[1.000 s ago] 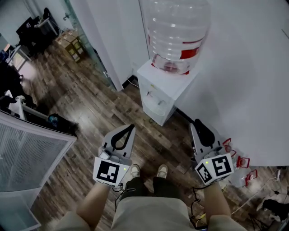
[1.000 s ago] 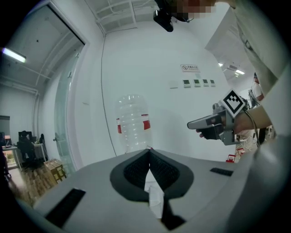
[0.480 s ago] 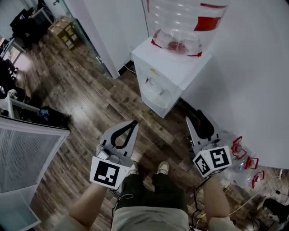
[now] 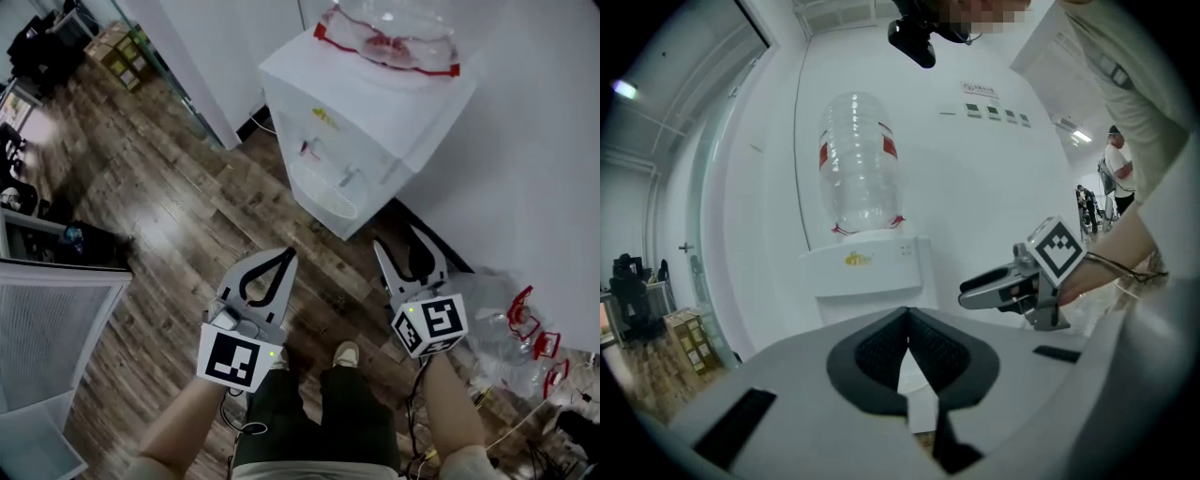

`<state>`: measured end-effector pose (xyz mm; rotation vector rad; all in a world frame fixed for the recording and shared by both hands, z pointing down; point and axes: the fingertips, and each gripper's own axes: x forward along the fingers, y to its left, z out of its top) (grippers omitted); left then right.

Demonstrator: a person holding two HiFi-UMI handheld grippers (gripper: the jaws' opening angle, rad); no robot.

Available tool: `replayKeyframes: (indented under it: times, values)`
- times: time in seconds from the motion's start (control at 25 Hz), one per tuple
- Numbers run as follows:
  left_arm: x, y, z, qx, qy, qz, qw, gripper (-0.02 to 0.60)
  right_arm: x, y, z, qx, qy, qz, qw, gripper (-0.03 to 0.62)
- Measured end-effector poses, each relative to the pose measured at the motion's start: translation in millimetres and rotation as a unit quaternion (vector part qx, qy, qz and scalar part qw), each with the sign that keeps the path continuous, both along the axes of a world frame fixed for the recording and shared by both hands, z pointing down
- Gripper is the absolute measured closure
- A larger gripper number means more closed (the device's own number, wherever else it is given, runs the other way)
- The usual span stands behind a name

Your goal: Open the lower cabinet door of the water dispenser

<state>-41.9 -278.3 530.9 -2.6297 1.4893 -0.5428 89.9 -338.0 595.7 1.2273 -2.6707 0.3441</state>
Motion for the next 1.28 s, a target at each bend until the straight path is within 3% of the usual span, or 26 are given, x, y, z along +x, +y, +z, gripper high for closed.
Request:
replayKeyframes:
  times: [0.16,0.56,0.68,0.84,1.0,1.28]
  values:
    - [3,-13,49,-0.008,0.004,0.016,0.9998,0.576,-12,-14,68,-0.034,-0.015,0.01,0.999,0.364]
    - [3,-43,170,-0.023,0.026,0.008,0.9994,0.575,-20,-34,206,-0.039,0.034,0.02,0.998,0.321]
    - [0,-52,199,-0.031,0.037,-0.005,0.9988,0.575,-14,-47,242,-0.05,0.027,0.041,0.998,0.306]
    - [-3,-65,225,-0.034,0.058,-0.021,0.9975,0.575,-12,-66,283,-0.06,0.037,0.053,0.996,0.287]
    - [-10,-73,249,-0.049,0.055,-0.028,0.9969,0.575,-15,-82,313,-0.06,0.051,0.061,0.995,0.287]
    - [-26,-83,264,-0.059,0.071,-0.047,0.9946,0.575,-14,-100,333,-0.046,0.044,0.1,0.993,0.288]
